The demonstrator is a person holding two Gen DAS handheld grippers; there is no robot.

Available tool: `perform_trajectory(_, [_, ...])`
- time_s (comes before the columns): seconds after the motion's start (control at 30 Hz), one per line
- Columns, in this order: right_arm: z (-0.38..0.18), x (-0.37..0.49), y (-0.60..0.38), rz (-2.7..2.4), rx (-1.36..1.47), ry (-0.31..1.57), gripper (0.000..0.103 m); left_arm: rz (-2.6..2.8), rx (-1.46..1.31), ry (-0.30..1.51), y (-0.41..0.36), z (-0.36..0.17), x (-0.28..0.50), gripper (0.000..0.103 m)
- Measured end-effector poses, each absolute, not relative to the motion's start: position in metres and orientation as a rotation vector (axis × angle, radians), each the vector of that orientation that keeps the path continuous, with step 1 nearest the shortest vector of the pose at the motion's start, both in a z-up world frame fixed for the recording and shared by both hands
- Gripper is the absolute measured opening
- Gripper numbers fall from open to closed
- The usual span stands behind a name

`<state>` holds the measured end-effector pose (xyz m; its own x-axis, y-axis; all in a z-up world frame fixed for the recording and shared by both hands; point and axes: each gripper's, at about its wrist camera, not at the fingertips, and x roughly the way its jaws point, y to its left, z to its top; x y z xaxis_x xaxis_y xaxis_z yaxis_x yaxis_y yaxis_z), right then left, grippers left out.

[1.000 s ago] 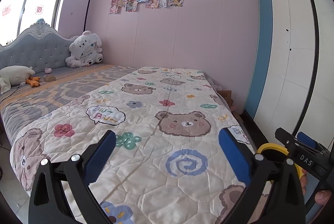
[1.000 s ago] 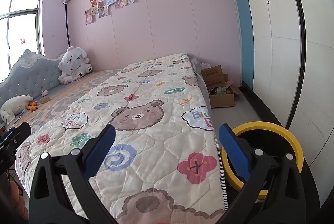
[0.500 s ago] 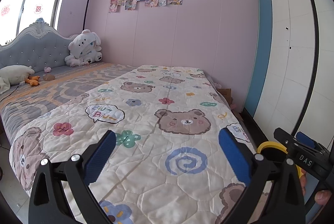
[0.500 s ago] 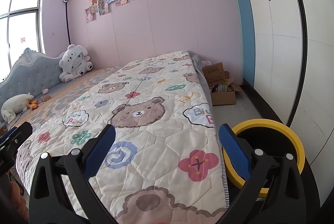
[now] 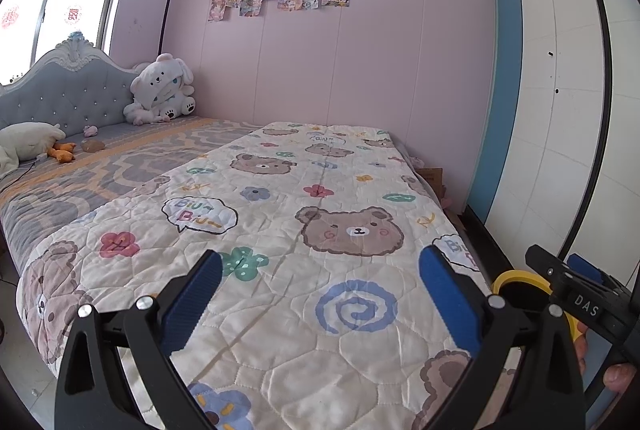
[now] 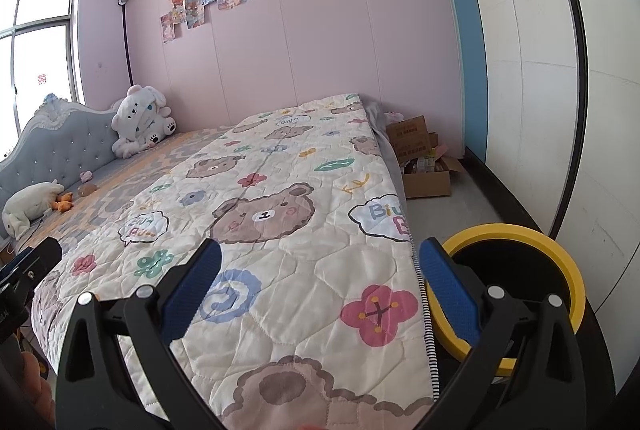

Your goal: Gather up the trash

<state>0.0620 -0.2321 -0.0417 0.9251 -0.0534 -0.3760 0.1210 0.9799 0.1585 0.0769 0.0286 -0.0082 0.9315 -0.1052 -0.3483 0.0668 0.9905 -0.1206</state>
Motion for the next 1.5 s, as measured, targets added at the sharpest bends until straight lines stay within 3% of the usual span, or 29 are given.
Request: perform_trajectory(1.5, [-0.052, 0.064, -0.229, -0.093, 0.192, 0.407, 0.095, -0.087, -0.108, 0.402, 0.03, -0.015, 0.084, 0.095])
